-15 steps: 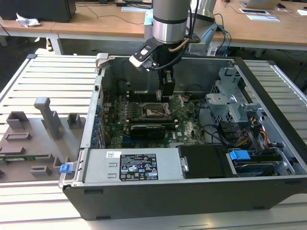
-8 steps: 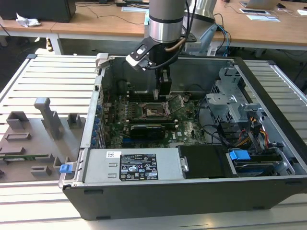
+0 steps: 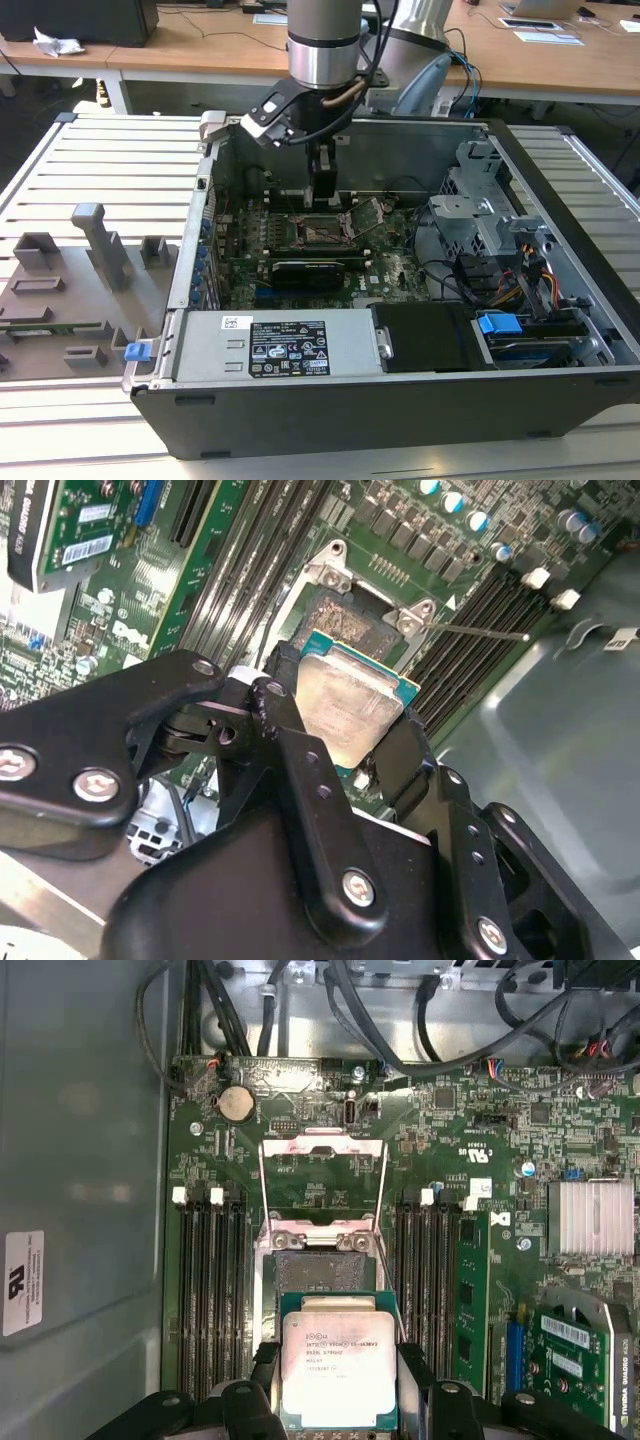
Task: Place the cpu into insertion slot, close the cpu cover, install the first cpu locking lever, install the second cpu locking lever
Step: 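Place the cpu into insertion slot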
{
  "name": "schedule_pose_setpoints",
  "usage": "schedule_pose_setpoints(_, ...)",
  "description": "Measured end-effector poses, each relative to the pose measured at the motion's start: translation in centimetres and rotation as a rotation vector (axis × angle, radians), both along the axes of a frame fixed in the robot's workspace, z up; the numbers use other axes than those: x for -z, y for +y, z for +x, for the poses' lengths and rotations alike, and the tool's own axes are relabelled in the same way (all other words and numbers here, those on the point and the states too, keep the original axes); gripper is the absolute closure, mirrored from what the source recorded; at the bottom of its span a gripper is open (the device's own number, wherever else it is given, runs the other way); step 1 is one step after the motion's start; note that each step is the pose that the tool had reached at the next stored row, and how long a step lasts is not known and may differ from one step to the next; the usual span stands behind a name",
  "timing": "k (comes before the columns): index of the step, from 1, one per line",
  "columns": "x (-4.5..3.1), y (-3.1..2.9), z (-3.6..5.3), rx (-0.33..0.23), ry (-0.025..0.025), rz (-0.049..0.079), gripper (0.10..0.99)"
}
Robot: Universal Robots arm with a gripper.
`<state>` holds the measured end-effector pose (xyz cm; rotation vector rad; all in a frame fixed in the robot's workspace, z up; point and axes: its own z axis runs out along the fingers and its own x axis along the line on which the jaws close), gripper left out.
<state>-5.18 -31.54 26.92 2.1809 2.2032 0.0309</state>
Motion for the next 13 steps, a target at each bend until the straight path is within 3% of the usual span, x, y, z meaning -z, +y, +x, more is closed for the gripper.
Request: schedule_pose_setpoints(13, 1.24, 0.21, -0.03, 0.0, 0.0, 0.0, 0.541)
